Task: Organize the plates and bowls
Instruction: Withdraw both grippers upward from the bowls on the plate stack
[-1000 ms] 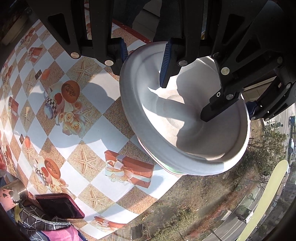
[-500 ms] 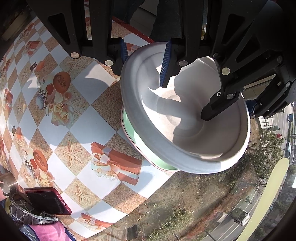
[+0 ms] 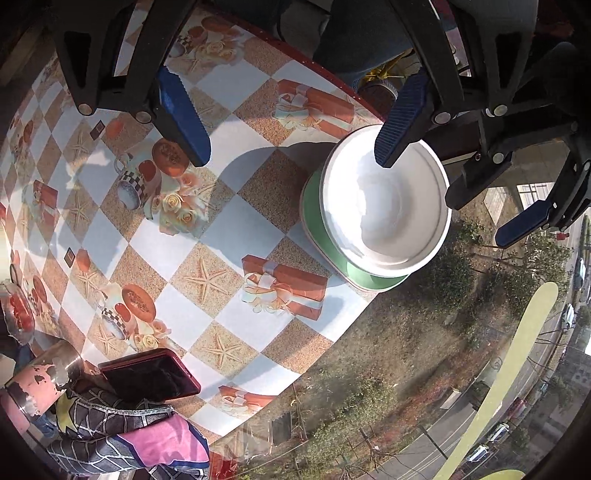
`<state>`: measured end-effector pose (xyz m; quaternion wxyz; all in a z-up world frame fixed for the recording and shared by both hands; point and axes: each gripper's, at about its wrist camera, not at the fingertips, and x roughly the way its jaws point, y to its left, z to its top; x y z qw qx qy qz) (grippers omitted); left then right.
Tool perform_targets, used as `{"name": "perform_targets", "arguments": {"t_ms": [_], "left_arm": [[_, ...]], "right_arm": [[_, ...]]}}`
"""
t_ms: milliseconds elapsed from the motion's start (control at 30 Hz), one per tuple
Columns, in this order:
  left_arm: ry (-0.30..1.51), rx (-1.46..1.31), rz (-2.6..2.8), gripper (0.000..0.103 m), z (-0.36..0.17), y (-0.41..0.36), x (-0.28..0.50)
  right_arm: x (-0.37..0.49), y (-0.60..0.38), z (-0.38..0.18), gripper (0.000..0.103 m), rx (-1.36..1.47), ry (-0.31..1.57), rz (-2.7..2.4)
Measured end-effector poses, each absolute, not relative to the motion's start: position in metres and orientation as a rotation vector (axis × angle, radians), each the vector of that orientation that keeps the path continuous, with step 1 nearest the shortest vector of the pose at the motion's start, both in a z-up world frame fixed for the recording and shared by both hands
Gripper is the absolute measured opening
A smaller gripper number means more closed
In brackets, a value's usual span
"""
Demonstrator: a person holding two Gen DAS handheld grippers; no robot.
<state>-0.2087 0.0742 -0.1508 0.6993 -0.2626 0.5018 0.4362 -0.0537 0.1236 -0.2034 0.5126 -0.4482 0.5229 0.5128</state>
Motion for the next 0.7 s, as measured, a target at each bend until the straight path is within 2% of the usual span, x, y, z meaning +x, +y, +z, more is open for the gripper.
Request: {"name": "perform_targets", "arguments": {"t_ms": [33,233,300,400,700], "left_arm": [[1.121,-0.550,0.983,0.081,-0.144,0.073,-0.206],[1.135,-0.512,0.933,0.085,-0.108,0.069,-0.200],[1.218,-0.499,0.886,0.087,-0.109,0.066,-0.195],[1.344,-0.449,0.850,0.087,-0.120,0.052,-0.188],[1.404,-0.532,0.783,0.087,-0.135,0.038,-0.182]], "right_arm": [[-0.051,0.123,-0.196,0.091,-1.063,1.252,1.219],[-0.046,0.112,-0.148,0.092,-0.911,1.256,1.243],[-0.051,0.113,-0.138,0.103,-0.947,1.177,1.217],[-0.060,0.108,-0.133,0.103,-1.017,1.045,1.197],[-0.037,0.096,-0.179,0.103,-1.037,1.305,1.134]]}}
